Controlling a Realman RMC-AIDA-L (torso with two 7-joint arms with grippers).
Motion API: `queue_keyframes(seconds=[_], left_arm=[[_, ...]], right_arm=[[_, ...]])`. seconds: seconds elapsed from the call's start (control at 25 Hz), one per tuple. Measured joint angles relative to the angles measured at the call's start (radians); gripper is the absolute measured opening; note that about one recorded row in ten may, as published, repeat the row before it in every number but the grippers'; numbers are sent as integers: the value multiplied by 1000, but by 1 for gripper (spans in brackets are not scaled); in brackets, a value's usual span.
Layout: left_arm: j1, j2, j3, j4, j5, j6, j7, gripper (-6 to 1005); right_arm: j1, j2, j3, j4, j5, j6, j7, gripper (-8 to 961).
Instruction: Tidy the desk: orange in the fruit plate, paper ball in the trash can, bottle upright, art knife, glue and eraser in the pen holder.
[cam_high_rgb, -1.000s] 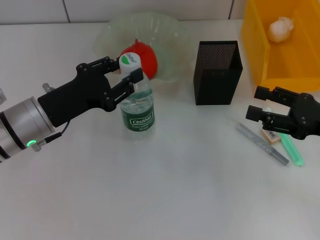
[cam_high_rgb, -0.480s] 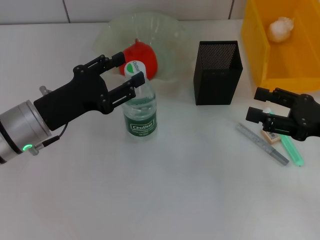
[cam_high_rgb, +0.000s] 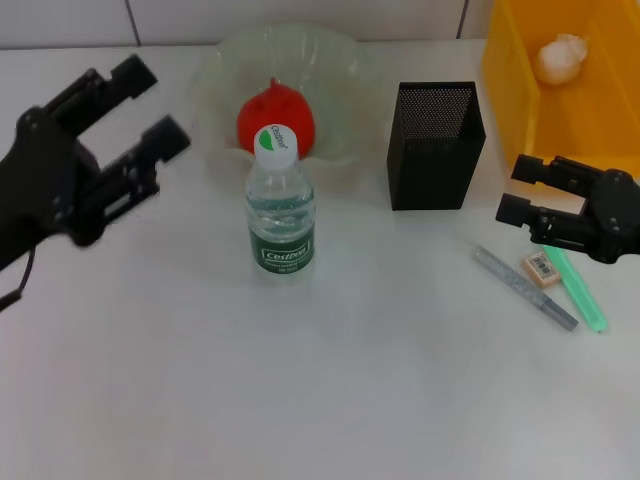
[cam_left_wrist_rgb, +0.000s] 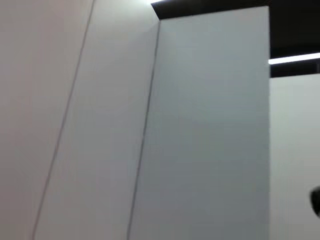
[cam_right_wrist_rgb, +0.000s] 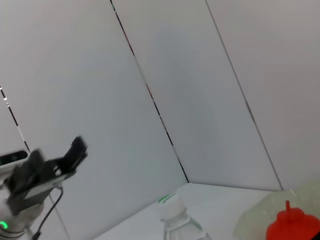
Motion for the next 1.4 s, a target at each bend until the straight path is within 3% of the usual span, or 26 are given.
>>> queue_keyframes(seconds=[0.08,0.12,0.24,0.36,0.48,0.64,0.76,0.88,1.28,1.4], left_arm=[[0,0,0,0,0,0,0,674],[6,31,32,21,159,34,-31,674],[-7,31,48,21,293,36,-34,674],[-23,-13,49,15,410,-14,-33,673],[-38,-59,52,14,479,-104,-28,671],[-110,-66,73,-86,508,-205,-23,665],[-131,-64,73,-118,507,-231,-22,663],[-136,-68,74,-123,508,-265,-22,663],[-141,-68,75,-125,509,-299,-21,663],[-141,-68,75,-126,509,-305,-21,663]], right_arm=[[16,-8,0,-19,0,0,40,798],[16,-8,0,-19,0,0,40,798],[35,-18,-7,-92,0,-1,134,798],[43,-23,-43,-277,-25,-1,288,798],[51,-17,-116,-554,-127,10,515,798],[110,-23,-225,-802,-388,-2,846,797],[142,-4,-329,-918,-594,-5,1019,797],[147,27,-436,-918,-764,76,1180,797],[70,32,-636,-667,-735,421,1357,797],[69,32,-670,-639,-727,456,1368,797]])
